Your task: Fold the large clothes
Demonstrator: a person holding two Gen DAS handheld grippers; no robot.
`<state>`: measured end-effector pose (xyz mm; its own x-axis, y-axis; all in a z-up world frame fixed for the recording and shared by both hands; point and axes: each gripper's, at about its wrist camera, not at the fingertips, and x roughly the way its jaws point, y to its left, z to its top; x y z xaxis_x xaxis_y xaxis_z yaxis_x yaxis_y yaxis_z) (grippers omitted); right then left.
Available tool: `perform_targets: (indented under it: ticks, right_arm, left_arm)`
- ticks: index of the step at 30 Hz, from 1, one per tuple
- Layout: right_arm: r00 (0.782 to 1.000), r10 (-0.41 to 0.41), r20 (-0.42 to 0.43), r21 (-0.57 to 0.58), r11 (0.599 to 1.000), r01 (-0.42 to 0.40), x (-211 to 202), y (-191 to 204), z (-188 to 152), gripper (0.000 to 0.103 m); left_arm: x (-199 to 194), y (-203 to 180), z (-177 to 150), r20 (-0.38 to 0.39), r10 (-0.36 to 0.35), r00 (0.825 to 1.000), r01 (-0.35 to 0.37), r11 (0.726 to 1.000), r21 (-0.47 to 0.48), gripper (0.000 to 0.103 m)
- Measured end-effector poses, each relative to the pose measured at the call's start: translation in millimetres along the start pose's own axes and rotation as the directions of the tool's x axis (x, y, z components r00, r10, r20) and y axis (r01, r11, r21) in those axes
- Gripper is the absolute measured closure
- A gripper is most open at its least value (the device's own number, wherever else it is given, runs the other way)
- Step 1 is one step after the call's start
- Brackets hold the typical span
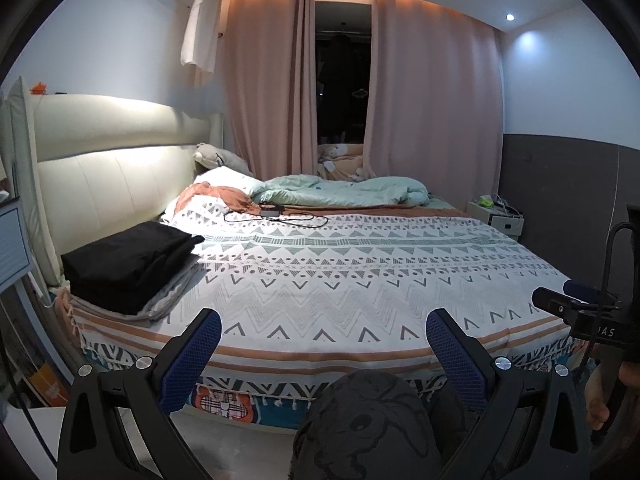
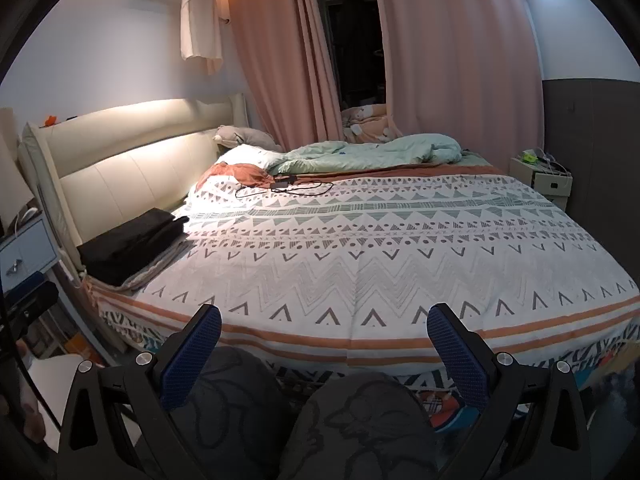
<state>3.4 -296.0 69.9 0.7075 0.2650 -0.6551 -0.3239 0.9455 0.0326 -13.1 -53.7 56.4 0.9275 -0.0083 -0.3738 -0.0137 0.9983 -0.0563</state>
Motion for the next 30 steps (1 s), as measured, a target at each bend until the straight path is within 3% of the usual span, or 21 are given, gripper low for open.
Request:
perform_targets:
  ticks: [30]
  right_arm:
    - [0.999, 0.008, -0.036, -0.001, 1.000, -0.008, 4.9, 9.8, -4.0, 0.000]
  left_arm:
    - [-4.9, 21.1, -2.6, -0.006, 0.017, 1.000, -0.017, 0.999, -0.046, 0.001]
